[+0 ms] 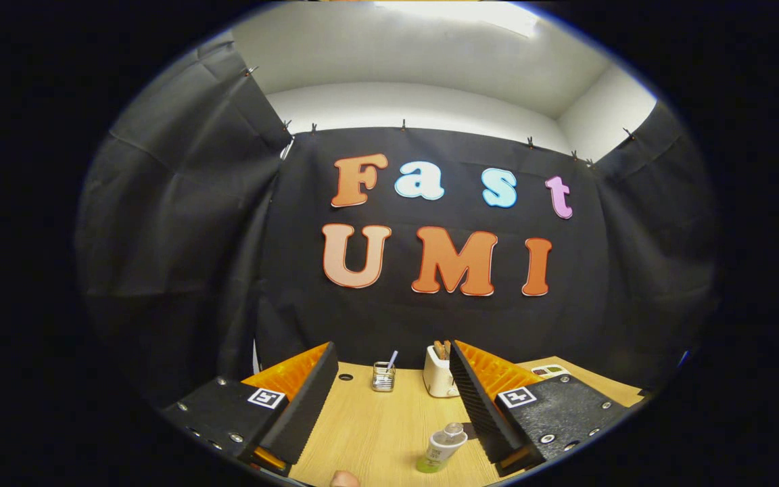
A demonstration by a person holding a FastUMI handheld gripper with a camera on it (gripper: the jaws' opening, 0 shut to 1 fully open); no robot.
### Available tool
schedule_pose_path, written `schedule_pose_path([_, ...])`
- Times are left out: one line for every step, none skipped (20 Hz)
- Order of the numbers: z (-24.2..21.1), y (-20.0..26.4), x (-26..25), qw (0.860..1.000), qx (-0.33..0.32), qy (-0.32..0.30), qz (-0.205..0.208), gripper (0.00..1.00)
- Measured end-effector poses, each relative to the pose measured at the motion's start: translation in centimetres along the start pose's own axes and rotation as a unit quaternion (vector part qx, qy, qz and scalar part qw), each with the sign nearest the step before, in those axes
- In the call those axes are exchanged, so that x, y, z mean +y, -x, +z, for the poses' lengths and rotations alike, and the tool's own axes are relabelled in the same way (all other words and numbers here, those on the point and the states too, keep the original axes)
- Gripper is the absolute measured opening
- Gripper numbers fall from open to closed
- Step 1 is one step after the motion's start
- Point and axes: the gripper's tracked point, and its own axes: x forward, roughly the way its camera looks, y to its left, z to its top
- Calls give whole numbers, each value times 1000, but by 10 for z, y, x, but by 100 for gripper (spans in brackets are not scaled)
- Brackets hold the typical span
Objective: Take the bottle from table, then pour the juice into the cup, finally place the bottle on the coaster
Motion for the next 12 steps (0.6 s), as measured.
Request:
schedule_pose_path([-6,-1,-3,1000,6,-10,0,98])
schedule_pose_path([-14,-2,-7,1000,12,-20,-2,98])
schedule_pose_path([-24,-3,-14,999,21,-27,-7,98])
schedule_pose_path([-32,-4,-22,999,28,-29,-15,99])
schedule_pose_path([-42,-6,-28,999,38,-25,-21,98])
schedule_pose_path([-54,-7,-34,998,47,-23,-25,99])
schedule_pose_path([-64,-9,-39,998,55,-25,-28,98])
schedule_pose_path([-77,-10,-44,997,64,-29,-32,98])
schedule_pose_path([-92,-10,-48,996,76,-34,-34,98])
schedule_pose_path([-106,-9,-54,995,88,-36,-38,98])
schedule_pose_path([-119,-7,-60,994,99,-33,-43,98])
schedule_pose_path([-131,-6,-67,992,110,-27,-50,99])
